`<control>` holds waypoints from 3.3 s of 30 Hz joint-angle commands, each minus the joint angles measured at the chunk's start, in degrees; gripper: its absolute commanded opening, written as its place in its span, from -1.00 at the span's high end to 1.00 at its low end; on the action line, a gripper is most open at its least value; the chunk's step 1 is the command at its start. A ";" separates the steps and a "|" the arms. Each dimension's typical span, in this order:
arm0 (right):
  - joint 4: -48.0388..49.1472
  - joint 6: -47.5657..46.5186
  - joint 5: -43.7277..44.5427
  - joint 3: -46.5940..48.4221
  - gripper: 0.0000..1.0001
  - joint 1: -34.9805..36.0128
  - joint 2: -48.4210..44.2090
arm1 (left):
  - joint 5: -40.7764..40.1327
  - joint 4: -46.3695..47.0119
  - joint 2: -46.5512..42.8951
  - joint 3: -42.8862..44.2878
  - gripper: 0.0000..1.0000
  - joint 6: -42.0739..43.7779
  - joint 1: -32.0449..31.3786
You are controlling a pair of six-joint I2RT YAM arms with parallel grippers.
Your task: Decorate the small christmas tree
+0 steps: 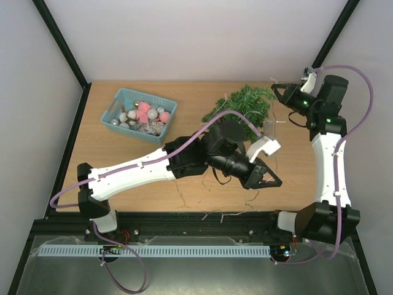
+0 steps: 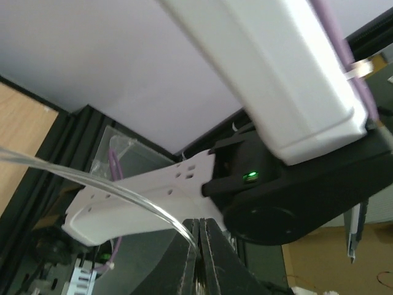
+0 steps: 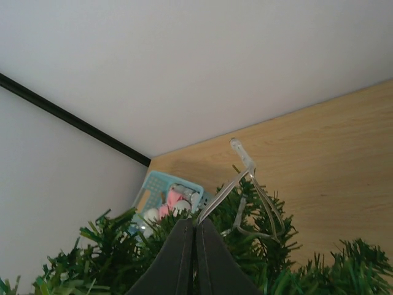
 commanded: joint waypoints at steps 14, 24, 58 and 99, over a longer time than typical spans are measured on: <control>-1.18 -2.75 3.41 -6.88 0.97 -0.37 -6.49 | -1.89 4.28 -9.43 -15.41 0.95 -2.16 -0.81; 5.23 3.79 4.39 -7.86 0.97 -0.40 -6.94 | -1.01 2.40 -0.24 0.87 0.95 -1.13 -0.62; 9.51 6.57 0.51 -11.81 0.97 -3.92 -4.53 | 9.16 9.12 -7.18 -12.93 0.95 -2.36 -0.04; -13.58 2.54 9.09 -20.68 0.04 -3.87 -27.79 | 1.13 10.27 -36.91 -56.50 0.95 -10.05 16.33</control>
